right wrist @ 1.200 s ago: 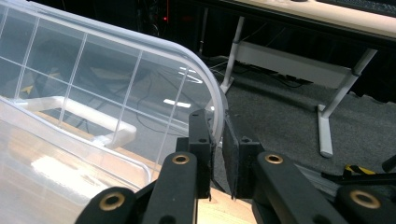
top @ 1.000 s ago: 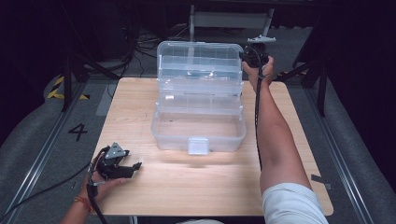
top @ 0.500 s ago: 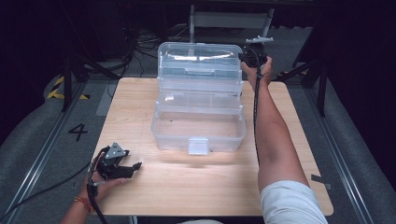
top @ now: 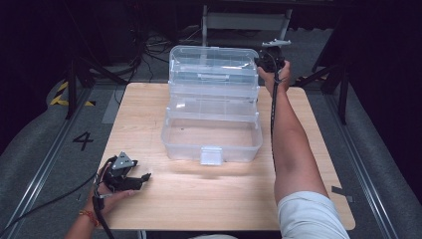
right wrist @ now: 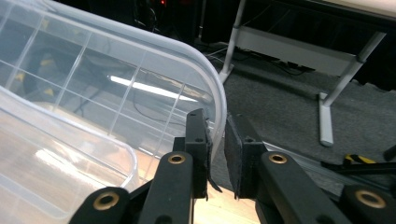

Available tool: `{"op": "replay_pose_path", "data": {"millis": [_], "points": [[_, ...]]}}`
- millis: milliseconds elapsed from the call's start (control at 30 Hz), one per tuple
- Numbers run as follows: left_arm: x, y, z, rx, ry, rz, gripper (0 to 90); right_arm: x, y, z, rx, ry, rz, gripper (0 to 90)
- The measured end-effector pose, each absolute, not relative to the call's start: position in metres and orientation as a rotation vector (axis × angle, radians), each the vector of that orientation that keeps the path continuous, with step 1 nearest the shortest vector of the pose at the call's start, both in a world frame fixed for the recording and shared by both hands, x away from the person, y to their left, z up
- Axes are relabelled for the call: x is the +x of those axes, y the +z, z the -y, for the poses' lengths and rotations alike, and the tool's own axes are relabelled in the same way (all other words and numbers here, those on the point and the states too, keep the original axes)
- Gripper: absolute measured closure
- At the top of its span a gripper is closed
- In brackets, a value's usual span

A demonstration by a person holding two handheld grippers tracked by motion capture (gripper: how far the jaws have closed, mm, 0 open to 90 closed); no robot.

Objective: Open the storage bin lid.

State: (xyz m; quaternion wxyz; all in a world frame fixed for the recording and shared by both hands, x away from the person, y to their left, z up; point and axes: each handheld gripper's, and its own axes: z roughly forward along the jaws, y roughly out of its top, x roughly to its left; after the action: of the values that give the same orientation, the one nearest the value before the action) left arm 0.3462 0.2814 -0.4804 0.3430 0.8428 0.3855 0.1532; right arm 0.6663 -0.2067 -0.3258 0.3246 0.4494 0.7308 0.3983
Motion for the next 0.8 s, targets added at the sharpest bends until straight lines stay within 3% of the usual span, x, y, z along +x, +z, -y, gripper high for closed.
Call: {"op": "replay_pose_path", "data": {"millis": [800], "points": [[0.3463, -0.4803, -0.2815, 2.192, 0.401, -1.004, 26.6, 0.6655, -0.3270, 0.2143, 1.190, 1.061, -1.953, 75.9]]}}
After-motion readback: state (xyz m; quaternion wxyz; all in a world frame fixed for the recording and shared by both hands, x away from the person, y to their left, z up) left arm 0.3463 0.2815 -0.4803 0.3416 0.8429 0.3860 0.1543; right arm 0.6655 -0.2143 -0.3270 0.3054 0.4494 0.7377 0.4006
